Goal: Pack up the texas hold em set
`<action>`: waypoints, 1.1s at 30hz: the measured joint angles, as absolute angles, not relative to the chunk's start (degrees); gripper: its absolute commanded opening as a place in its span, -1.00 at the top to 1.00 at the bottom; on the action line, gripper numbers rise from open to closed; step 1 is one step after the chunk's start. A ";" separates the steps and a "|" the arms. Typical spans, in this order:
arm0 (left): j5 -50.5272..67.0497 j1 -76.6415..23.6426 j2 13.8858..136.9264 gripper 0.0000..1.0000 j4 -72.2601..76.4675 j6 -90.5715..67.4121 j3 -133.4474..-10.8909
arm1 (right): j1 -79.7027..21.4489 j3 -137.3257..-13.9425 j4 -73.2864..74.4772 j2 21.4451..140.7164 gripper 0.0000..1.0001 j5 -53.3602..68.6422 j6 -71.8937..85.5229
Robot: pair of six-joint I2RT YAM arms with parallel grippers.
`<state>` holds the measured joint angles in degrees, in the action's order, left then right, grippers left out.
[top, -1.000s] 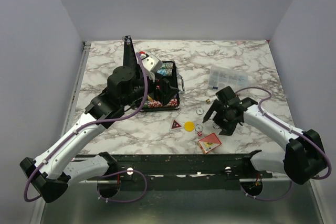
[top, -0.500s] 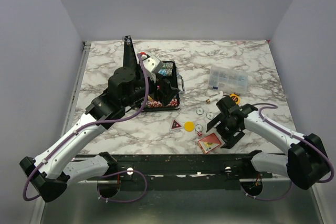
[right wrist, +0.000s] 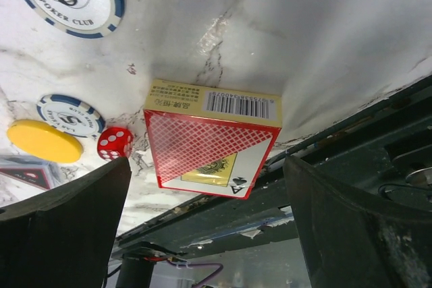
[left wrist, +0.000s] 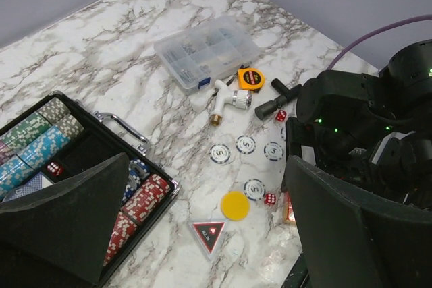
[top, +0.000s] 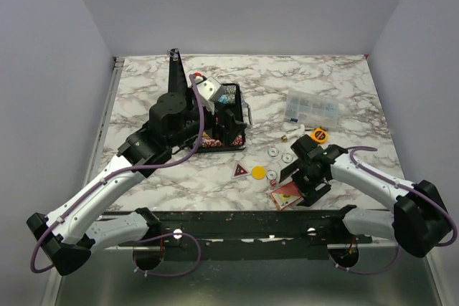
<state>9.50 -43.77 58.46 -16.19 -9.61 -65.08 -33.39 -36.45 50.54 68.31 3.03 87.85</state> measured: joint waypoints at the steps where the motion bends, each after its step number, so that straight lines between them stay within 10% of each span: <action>1: 9.47 -43.81 58.46 -0.97 -16.19 -9.61 -65.08 | -33.56 -36.29 50.52 68.47 -0.91 3.05 88.27; 33: 7.79 -45.60 58.43 -0.97 -16.40 -8.80 -65.08 | -35.75 -35.92 48.05 72.31 0.10 0.89 93.23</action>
